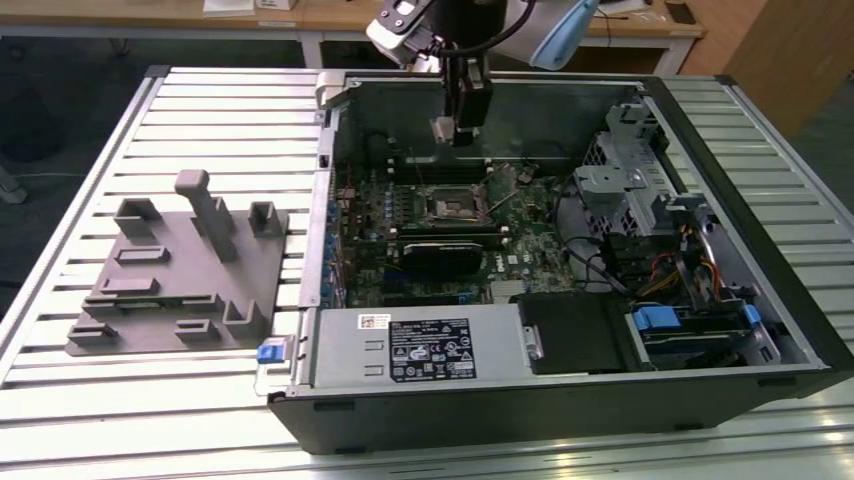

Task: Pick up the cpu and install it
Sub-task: 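Place the cpu into insertion slot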

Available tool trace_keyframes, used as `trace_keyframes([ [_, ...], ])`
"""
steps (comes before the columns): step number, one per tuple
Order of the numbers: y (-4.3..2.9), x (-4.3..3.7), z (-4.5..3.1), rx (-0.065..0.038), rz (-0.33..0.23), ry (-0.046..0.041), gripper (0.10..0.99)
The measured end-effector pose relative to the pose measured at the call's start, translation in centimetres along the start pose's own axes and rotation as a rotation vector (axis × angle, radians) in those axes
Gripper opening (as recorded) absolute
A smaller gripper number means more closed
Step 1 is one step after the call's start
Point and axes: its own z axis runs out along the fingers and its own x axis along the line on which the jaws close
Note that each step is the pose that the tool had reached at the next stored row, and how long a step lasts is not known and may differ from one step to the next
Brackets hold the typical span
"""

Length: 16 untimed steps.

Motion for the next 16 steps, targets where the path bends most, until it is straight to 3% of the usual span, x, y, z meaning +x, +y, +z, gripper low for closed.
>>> trace_keyframes([
  [8,0.10,0.21,0.53,0.000,0.002,-0.0003,0.541],
  [16,0.28,0.55,1.22,0.000,0.041,-0.0029,0.541],
])
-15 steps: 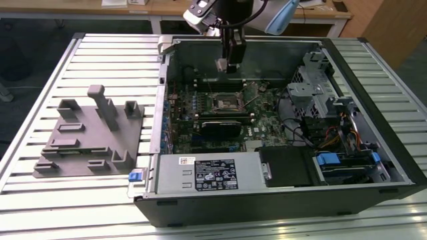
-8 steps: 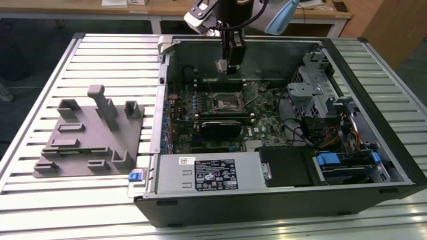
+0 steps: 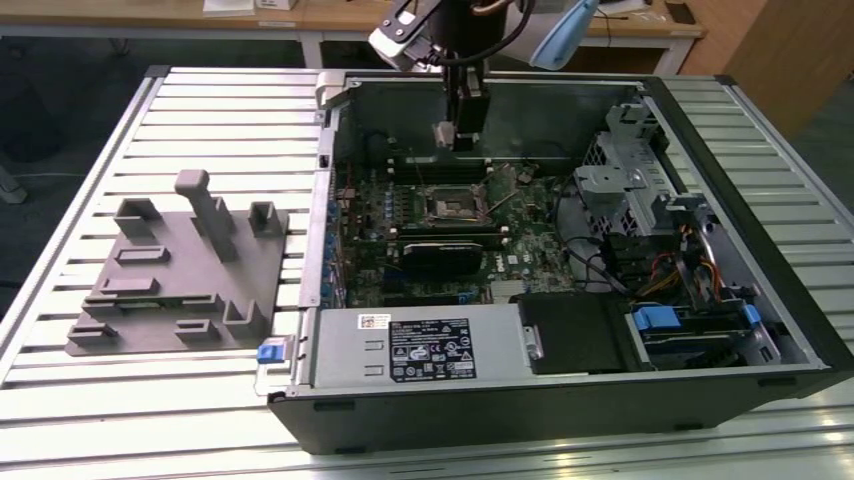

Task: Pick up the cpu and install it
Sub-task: 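Place the cpu into insertion slot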

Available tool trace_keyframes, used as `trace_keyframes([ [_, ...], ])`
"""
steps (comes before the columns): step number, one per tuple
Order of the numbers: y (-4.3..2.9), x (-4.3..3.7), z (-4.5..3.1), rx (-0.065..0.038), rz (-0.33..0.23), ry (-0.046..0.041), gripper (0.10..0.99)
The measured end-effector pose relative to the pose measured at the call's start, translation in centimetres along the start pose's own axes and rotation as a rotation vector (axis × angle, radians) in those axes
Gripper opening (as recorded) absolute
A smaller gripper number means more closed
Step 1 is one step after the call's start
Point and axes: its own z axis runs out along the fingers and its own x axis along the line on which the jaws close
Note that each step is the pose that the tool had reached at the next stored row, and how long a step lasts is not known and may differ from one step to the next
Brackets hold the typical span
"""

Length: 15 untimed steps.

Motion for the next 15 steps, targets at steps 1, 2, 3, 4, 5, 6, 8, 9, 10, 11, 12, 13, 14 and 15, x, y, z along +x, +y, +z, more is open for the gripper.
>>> trace_keyframes([
  [1,0.00,0.01,0.12,0.000,0.001,-0.0001,0.541],
  [2,0.00,0.01,0.25,0.000,0.002,-0.0003,0.541],
  [3,-0.01,0.02,0.40,0.000,0.003,-0.0007,0.541],
  [4,-0.01,0.02,0.52,0.000,0.003,-0.0012,0.541],
  [5,-0.02,0.03,0.65,0.000,0.003,-0.0014,0.541],
  [6,-0.03,0.03,0.75,0.000,0.003,-0.0016,0.541],
  [8,-0.04,0.03,0.88,0.000,0.003,-0.0027,0.541],
  [9,-0.04,0.03,0.95,0.000,0.003,-0.0033,0.541],
  [10,-0.04,0.03,1.01,0.000,0.003,-0.0039,0.541],
  [11,-0.05,0.03,1.08,0.000,0.003,-0.0041,0.541],
  [12,-0.05,0.03,1.14,0.000,0.003,-0.0048,0.541],
  [13,-0.05,0.04,1.19,0.000,0.003,-0.0051,0.541],
  [14,-0.05,0.04,1.24,0.000,0.003,-0.0051,0.541],
  [15,-0.06,0.03,1.28,0.000,0.003,-0.0051,0.541],
])
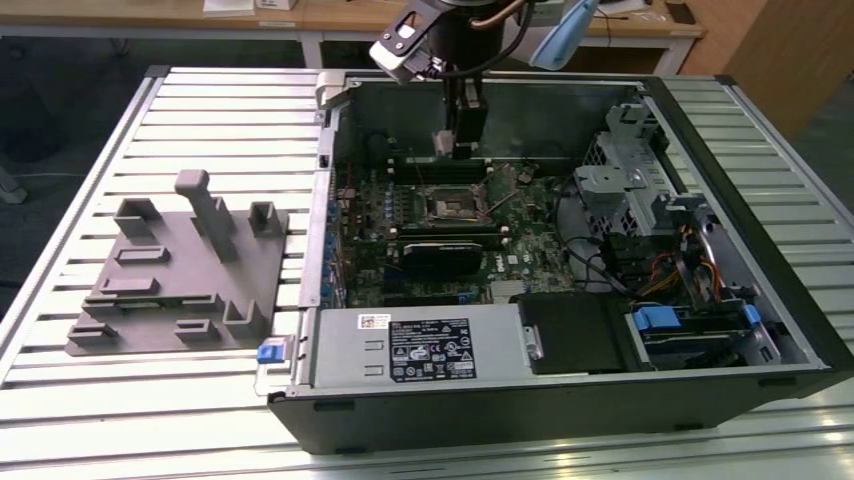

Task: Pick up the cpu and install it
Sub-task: 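Place the cpu into insertion slot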

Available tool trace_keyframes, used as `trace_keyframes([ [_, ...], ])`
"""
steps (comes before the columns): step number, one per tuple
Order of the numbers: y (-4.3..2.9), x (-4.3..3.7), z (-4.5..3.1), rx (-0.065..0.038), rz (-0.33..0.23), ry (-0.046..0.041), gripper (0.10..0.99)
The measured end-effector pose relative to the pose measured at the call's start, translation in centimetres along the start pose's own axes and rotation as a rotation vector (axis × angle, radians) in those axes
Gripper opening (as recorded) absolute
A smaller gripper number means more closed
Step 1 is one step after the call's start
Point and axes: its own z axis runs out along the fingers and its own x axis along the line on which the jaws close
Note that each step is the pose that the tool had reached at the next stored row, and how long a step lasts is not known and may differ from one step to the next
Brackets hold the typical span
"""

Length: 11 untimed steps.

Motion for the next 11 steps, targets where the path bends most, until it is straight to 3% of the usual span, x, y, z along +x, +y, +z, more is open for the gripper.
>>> trace_keyframes([
  [11,0.05,0.03,1.22,-0.005,0.000,-0.0039,0.541],
])
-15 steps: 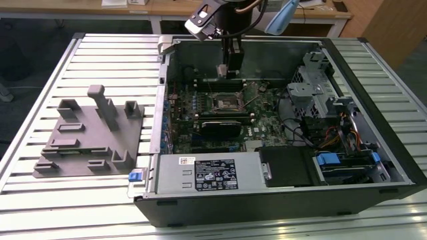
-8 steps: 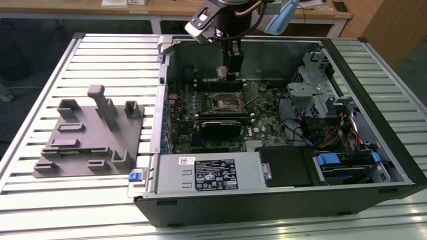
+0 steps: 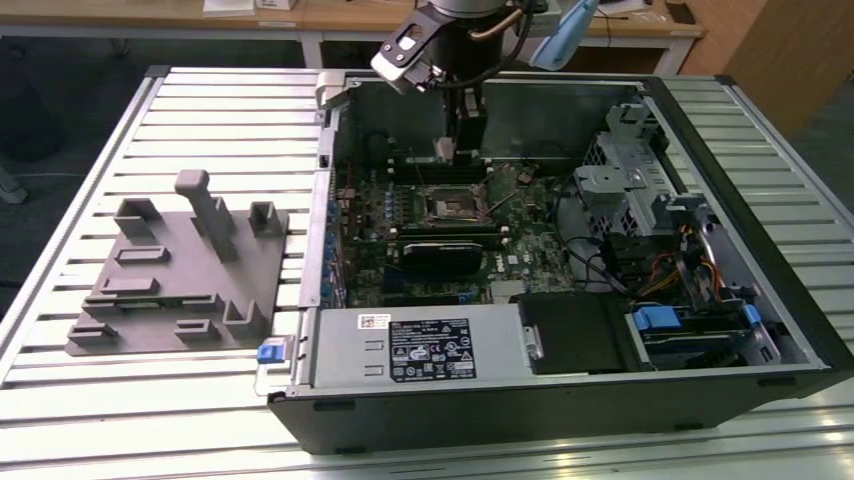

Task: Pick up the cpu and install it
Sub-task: 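Place the cpu into insertion slot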

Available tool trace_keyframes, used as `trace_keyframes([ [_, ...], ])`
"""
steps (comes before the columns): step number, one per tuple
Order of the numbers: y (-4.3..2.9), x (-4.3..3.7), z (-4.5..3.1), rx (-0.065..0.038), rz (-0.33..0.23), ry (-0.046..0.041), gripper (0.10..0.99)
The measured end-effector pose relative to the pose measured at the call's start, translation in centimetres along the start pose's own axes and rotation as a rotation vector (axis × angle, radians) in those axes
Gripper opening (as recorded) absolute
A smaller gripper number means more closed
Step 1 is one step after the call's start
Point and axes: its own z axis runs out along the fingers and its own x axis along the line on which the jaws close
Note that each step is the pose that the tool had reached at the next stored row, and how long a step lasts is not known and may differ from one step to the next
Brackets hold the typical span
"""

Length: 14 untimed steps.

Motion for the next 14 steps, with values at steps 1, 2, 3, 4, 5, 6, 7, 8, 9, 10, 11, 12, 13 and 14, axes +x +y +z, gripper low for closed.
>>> trace_keyframes([
  [1,0.04,0.01,0.19,0.000,0.000,-0.0001,0.541],
  [2,0.09,0.02,0.37,0.000,0.000,0.0000,0.541],
  [3,0.12,0.03,0.56,0.000,0.000,-0.0001,0.541],
  [4,0.15,0.06,0.73,0.000,0.000,-0.0001,0.541],
  [5,0.18,0.11,0.92,0.000,0.000,-0.0001,0.541],
  [6,0.20,0.16,1.10,0.000,0.000,-0.0001,0.541],
  [7,0.24,0.23,1.28,0.000,0.000,-0.0001,0.541],
  [8,0.27,0.30,1.48,0.000,0.000,0.0000,0.541],
  [9,0.28,0.35,1.66,0.000,0.000,-0.0001,0.541],
  [10,0.29,0.41,1.84,0.000,0.000,-0.0001,0.541],
  [11,0.29,0.44,2.02,0.000,0.000,-0.0001,0.541],
  [12,0.29,0.45,2.20,0.000,0.000,-0.0001,0.541],
  [13,0.27,0.46,2.38,0.000,0.000,0.0000,0.541],
  [14,0.26,0.46,2.57,0.000,0.000,0.0003,0.541],
])
